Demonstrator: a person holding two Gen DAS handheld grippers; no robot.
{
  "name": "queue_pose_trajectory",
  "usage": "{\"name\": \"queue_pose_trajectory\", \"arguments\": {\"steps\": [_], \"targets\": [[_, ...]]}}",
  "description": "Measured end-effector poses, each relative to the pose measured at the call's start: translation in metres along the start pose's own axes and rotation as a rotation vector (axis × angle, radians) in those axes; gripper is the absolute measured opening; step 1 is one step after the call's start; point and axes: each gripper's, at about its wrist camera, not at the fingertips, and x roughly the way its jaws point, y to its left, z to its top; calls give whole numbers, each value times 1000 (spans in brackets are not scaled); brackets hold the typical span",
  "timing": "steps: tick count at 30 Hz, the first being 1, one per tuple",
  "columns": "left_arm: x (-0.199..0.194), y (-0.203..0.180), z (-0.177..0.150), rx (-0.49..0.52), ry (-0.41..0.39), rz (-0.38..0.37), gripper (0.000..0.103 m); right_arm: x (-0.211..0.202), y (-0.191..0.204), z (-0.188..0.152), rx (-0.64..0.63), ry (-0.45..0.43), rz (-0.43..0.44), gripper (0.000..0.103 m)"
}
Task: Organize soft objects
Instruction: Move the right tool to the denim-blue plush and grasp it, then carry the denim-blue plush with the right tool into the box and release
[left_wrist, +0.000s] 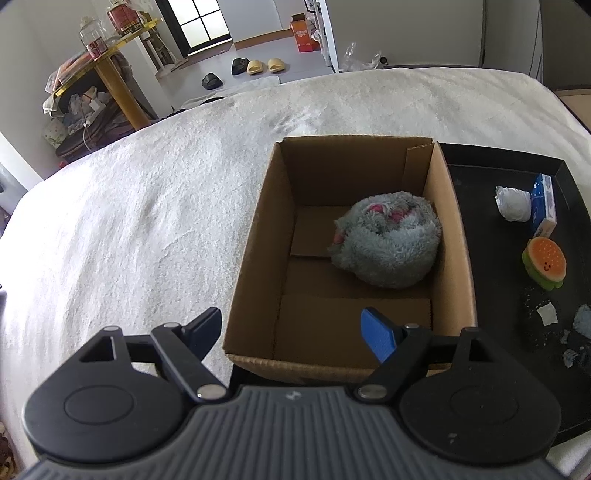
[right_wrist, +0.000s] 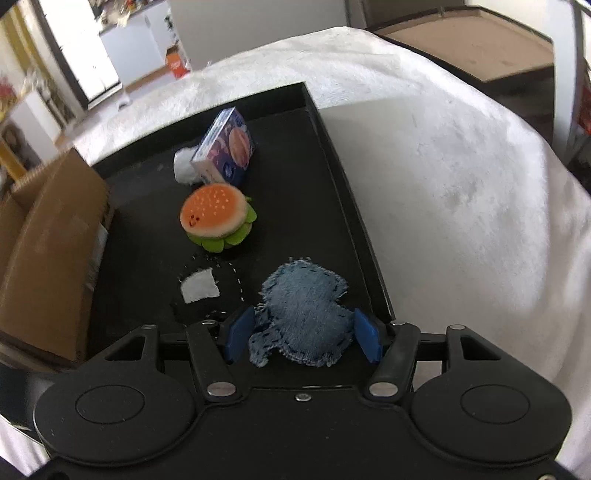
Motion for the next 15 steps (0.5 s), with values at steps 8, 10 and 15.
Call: {"name": "queue_pose_trajectory", "arguments": {"steps": [8, 10, 15], "targets": [[-1, 12, -2, -21, -4, 6, 81, -8, -4, -1, -4, -14, -1, 38], [-2, 15, -2, -27, -8, 1, 81, -13, -4, 0, 0, -22, 4, 38], [-4, 24, -4, -45, -17, -14, 81, -23, 2, 8, 8, -16, 60, 38]]}}
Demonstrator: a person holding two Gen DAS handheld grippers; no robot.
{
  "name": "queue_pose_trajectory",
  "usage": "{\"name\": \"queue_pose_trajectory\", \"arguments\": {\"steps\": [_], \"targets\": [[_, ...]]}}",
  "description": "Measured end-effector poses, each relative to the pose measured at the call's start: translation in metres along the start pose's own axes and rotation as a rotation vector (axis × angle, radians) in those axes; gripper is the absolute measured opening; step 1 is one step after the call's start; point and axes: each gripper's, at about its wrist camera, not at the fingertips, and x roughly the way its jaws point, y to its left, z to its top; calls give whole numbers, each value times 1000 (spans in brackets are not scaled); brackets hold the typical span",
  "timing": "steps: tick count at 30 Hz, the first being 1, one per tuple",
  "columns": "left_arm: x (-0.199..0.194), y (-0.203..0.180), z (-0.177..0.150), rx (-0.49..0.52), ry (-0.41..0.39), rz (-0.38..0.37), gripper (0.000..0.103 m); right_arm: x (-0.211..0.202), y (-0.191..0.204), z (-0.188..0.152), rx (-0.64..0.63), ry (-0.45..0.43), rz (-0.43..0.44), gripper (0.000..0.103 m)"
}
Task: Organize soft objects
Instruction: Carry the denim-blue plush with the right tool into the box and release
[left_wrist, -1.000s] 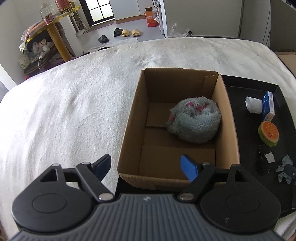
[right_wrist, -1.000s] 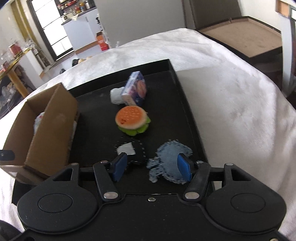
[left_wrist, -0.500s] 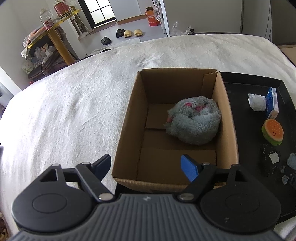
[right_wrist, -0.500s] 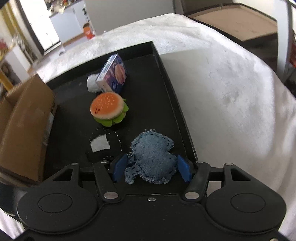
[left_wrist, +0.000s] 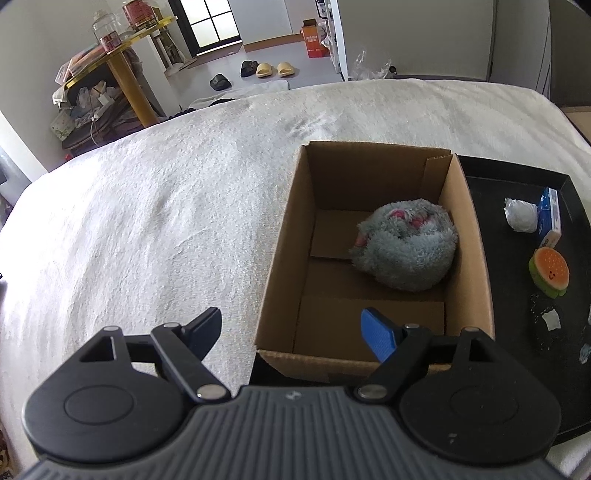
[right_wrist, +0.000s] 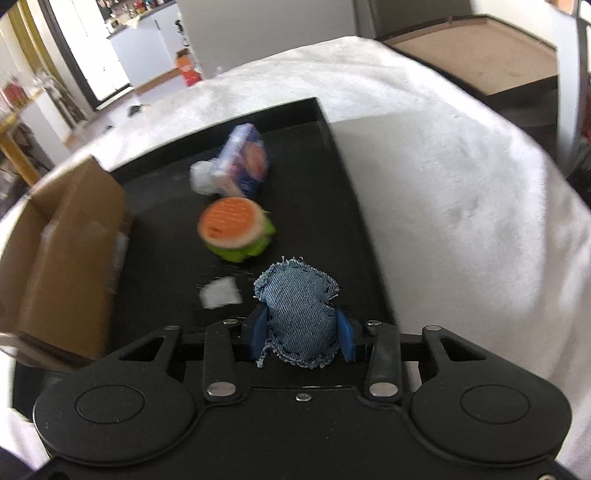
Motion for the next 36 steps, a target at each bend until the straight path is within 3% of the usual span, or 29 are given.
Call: {"name": "queue_pose_trajectory", "arguments": {"steps": [15, 29, 33, 36], "targets": [[-3, 30, -7, -76, -10, -82, 81, -31, 55, 17, -144, -61, 33, 38], [1, 54, -10, -179, -46, -161, 78, -53, 131, 38, -305, -131, 149, 39], [6, 57, -11, -199, -48, -183, 70, -55, 150, 42, -356, -139, 165, 39], [12, 62, -12, -230, -31, -206, 56, -55, 166, 44, -391, -138, 180, 39]]}}
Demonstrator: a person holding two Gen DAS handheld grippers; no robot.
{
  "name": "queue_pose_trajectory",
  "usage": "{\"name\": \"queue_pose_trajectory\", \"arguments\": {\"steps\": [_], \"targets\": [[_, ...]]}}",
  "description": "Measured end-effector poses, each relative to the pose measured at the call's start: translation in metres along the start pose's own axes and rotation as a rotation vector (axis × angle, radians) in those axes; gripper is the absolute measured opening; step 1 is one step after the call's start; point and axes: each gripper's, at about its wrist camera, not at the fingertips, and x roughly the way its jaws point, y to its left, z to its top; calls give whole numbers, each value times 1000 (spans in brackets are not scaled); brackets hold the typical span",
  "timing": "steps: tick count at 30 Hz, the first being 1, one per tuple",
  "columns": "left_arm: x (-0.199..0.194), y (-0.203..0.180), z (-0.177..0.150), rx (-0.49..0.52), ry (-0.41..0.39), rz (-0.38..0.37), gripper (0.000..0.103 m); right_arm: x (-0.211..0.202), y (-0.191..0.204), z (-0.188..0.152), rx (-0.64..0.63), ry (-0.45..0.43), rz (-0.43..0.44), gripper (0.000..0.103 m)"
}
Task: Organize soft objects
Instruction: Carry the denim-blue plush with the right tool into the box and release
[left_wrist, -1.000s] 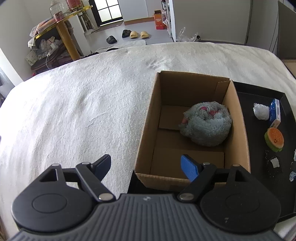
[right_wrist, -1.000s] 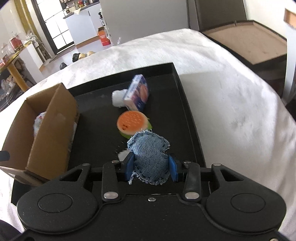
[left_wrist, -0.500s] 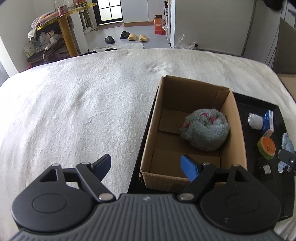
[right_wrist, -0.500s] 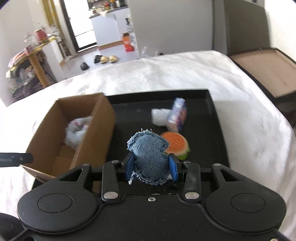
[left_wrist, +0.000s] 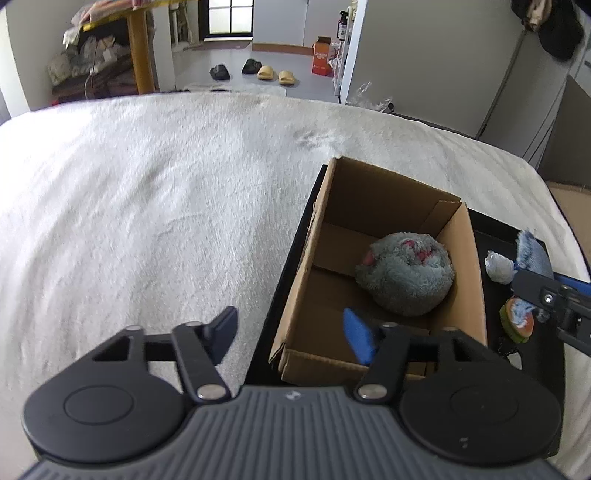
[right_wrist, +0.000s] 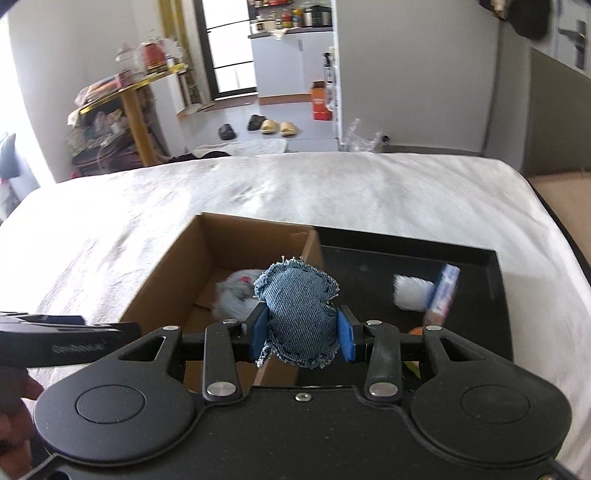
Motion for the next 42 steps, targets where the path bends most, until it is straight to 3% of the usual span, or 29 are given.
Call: {"name": "queue_pose_trajectory", "arguments": {"steps": [2, 8, 11, 20, 22, 25, 34, 40, 42], "targets": [[5, 4, 0, -17, 16, -13, 43, 3, 9, 4, -21, 3, 9, 39], [13, 11, -3, -47, 44, -49, 17, 17, 34, 15, -63, 24, 34, 39], [15, 13, -3, -63, 44, -58, 11, 24, 45, 17, -83, 41, 48, 40], [16, 23, 0, -111, 59, -104, 11, 43, 75, 23, -122, 77, 77, 41], [17, 24, 0, -114, 64, -109, 11, 46, 80, 24, -120, 77, 84, 43], [17, 24, 0, -109, 66, -112, 12, 47, 82, 28, -106, 69, 100, 55], [14, 20, 3, -95, 52, -95, 12, 43, 74, 23, -95, 83, 85, 56], [9, 11, 4, -51, 51, -47, 17, 33, 62, 13, -77, 93, 75, 56], [6, 9, 4, -46, 49, -40, 25, 29, 56, 11, -71, 96, 74, 56]]}}
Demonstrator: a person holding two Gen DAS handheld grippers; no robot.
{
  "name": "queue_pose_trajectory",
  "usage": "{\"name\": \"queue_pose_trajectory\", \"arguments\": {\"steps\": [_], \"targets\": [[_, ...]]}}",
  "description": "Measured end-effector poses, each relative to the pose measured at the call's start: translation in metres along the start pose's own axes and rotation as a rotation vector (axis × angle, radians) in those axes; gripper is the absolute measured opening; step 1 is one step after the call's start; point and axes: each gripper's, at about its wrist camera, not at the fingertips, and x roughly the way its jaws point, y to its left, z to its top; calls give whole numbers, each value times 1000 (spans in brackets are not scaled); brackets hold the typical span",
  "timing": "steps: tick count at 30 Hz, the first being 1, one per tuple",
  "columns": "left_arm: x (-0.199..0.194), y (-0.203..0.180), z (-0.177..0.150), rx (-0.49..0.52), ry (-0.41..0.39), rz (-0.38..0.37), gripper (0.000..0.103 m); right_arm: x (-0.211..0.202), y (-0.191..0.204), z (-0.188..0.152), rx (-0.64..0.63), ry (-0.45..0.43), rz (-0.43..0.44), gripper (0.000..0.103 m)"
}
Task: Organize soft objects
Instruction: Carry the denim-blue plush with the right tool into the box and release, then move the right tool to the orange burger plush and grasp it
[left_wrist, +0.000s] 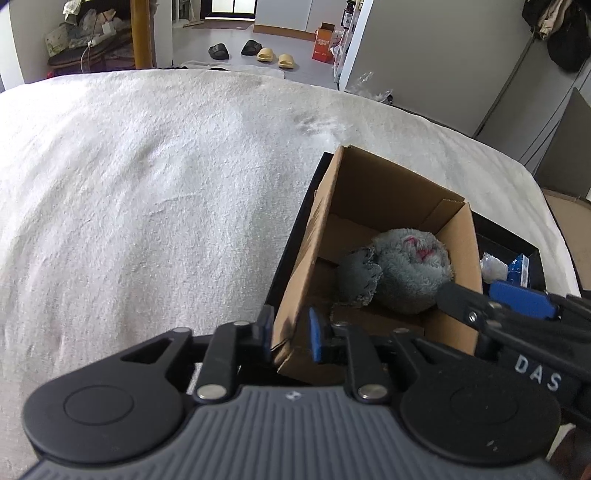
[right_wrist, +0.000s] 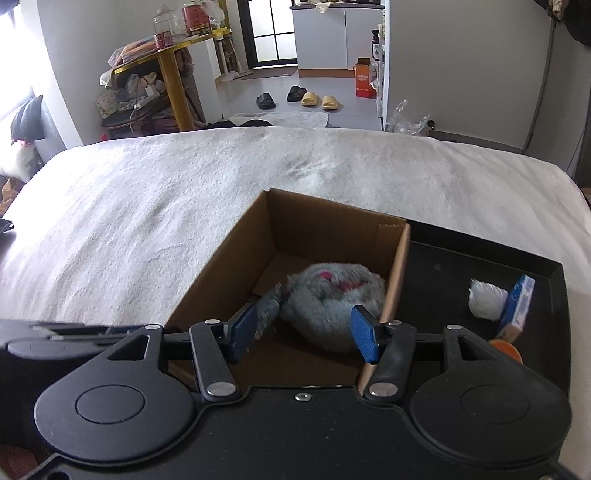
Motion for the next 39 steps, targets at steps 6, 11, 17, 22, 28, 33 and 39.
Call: {"name": "queue_pose_trajectory", "arguments": {"steps": [6, 11, 17, 22, 28, 33, 39], "targets": [[-7, -10, -2, 20, -25, 50, 68, -10, -16, -10, 27, -4, -7, 56], [-8, -20, -1, 48, -28, 70, 78, -17, -38, -17, 66, -19, -30, 59], [-6, -32, -1, 83, -32, 105, 79, -20, -68, -28, 113, -48, -80, 72], [0, -42, 2, 107, -22, 134, 85, -16, -94, -39, 159, -56, -129, 80], [7, -59, 5, 164, -17, 161, 87, -6, -119, -48, 216, -83, -180, 90], [17, -69, 9, 177, -10, 183, 87, 7, -133, -59, 226, -78, -196, 93], [34, -74, 14, 185, -6, 249, 88, 25, -146, -69, 233, -45, -203, 93]]}}
